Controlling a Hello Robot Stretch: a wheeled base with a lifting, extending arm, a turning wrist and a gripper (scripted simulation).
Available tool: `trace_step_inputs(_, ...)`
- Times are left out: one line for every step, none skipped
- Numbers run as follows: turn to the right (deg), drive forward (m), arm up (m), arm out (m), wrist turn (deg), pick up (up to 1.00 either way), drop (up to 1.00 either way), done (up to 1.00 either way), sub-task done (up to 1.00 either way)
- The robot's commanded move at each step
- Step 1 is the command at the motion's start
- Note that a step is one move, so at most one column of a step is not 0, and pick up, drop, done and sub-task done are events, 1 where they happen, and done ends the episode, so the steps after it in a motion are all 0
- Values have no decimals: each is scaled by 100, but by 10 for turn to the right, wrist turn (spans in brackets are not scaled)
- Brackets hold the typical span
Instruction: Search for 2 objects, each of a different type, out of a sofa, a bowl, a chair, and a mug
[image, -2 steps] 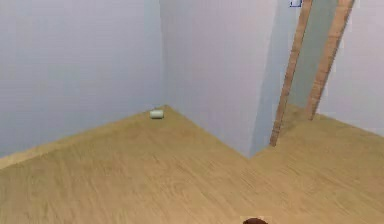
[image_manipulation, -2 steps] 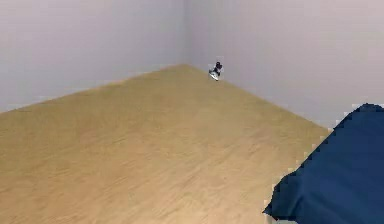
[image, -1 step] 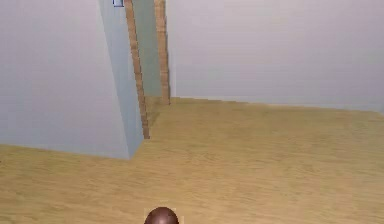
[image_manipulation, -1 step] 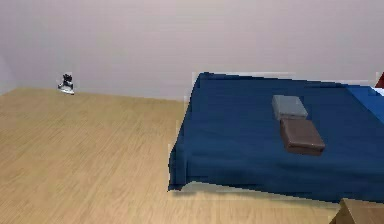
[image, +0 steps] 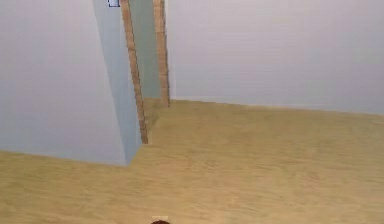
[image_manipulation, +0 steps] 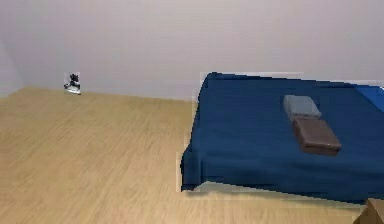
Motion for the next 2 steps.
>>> trace_step_inputs(-450,0,0,0,0,0,0,0,0)
trace_step_inputs(-450,0,0,0,0,0,0,0,0)
